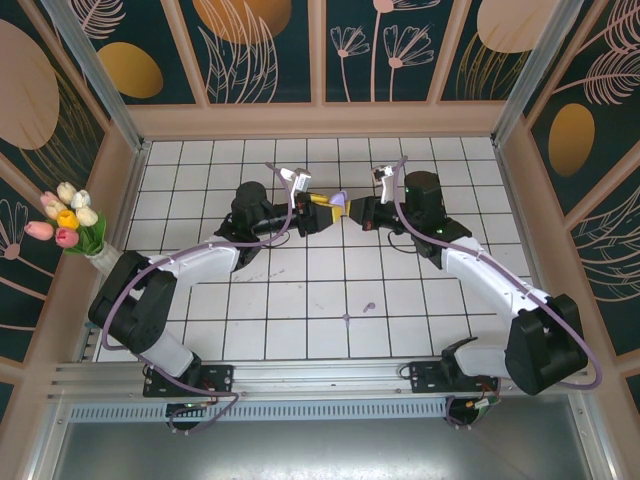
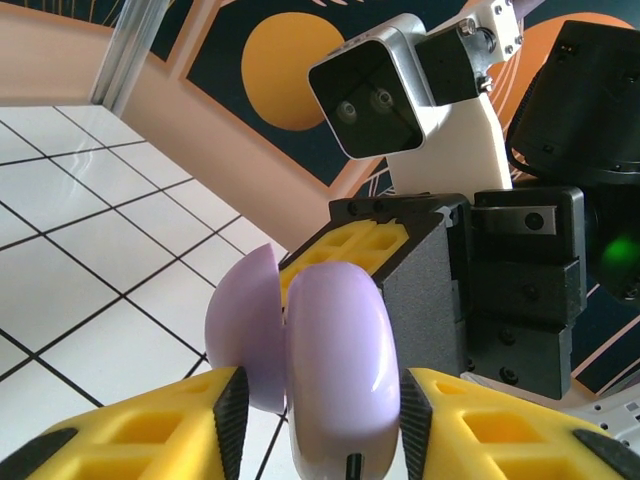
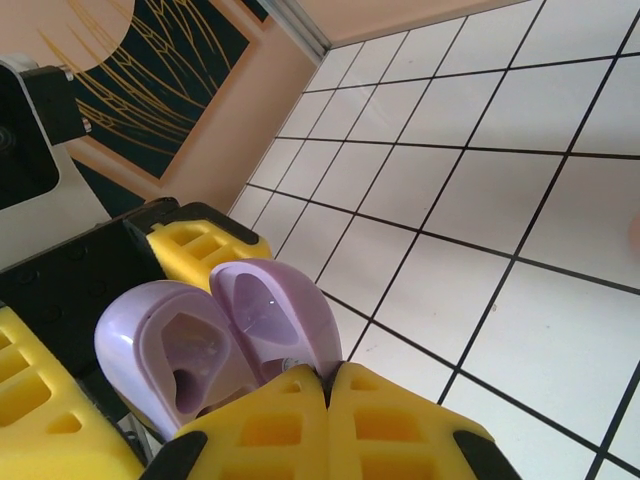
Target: Insert the wireless bluetooth earbuds into the charging case
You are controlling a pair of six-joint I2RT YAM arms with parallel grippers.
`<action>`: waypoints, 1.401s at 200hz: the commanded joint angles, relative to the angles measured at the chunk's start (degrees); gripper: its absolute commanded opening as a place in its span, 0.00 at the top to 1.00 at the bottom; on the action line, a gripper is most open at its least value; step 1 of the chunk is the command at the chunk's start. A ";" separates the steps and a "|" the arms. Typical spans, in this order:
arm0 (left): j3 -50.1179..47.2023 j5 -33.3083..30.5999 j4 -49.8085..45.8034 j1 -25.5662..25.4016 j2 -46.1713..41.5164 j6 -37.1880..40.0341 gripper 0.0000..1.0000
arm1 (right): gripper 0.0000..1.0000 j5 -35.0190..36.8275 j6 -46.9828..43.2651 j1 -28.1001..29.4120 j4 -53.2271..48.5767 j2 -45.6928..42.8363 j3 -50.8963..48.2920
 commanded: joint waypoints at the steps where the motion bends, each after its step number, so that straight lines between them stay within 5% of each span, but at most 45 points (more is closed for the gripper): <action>1: 1.31 -0.50 0.69 -0.31 0.42 0.38 0.50 | 1.00 1.35 -1.63 0.66 -0.75 -1.58 2.00; 113: 2.09 -4.34 -7.64 -0.28 -2.82 6.26 0.16 | 1.00 7.32 -2.41 0.80 -3.38 -1.58 1.69; 150: 5.52 -5.60 -19.69 0.19 -4.11 13.77 0.09 | 1.00 8.24 -5.64 0.85 -5.66 -0.88 2.34; 223: 30.03 -3.00 -60.36 2.48 4.00 35.42 0.12 | 1.00 11.57 -16.84 2.19 -10.83 1.65 5.08; 280: 44.13 -2.34 -80.28 3.18 13.07 45.73 0.29 | 1.00 13.71 -20.49 2.67 -10.61 3.70 3.93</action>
